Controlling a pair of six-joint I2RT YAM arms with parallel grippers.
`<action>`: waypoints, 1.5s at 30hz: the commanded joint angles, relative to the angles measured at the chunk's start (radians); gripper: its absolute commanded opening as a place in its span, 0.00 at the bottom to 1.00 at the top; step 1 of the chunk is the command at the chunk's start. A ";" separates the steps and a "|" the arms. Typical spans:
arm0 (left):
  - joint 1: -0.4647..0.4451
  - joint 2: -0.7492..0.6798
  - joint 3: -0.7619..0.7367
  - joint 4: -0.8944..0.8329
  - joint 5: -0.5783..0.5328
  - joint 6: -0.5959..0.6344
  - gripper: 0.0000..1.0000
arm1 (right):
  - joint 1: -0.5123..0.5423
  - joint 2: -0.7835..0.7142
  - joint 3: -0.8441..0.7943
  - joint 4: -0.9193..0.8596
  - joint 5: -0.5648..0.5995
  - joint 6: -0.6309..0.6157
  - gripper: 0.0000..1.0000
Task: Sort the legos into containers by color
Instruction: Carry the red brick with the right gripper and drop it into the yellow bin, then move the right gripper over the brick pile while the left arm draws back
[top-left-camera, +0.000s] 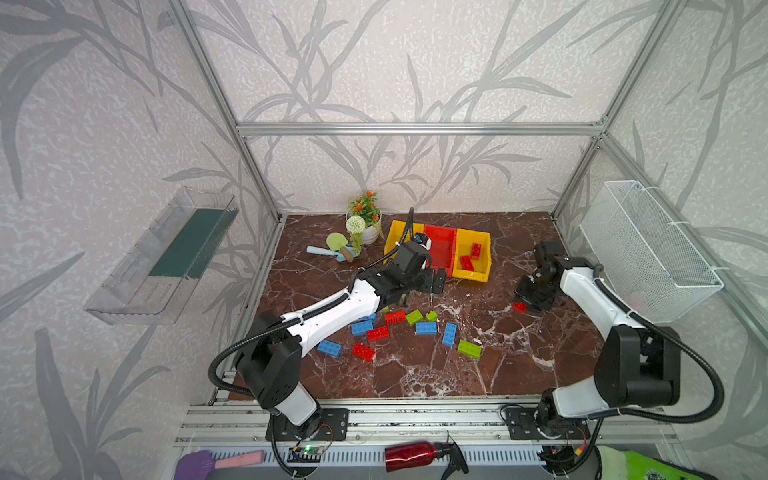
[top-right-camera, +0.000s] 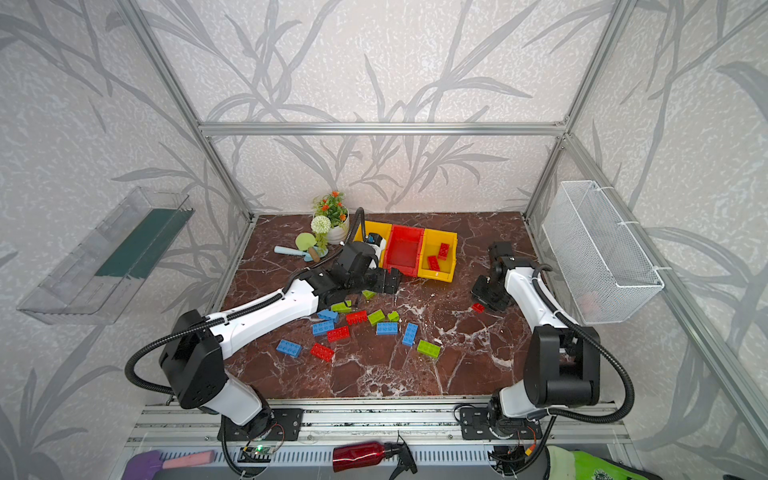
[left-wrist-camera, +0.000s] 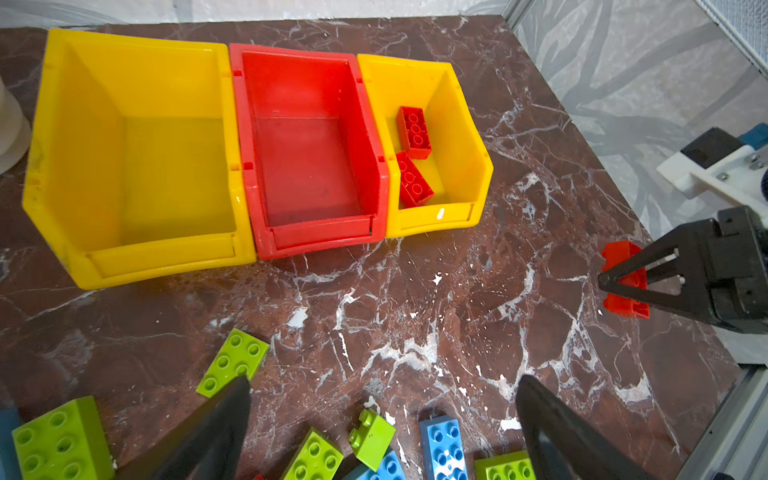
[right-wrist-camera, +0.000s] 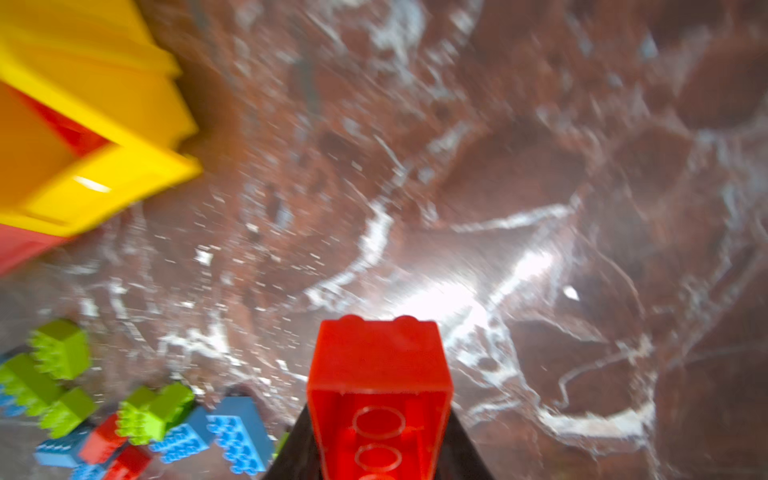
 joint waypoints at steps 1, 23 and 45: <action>0.021 -0.038 -0.020 0.014 -0.009 -0.010 0.99 | 0.051 0.087 0.123 -0.030 -0.032 0.010 0.22; 0.169 -0.052 0.032 -0.040 0.002 0.062 0.99 | 0.179 0.758 1.039 -0.264 -0.009 -0.029 0.24; 0.181 -0.183 -0.090 -0.063 -0.057 -0.024 0.99 | 0.254 0.860 1.375 -0.506 0.057 -0.148 0.76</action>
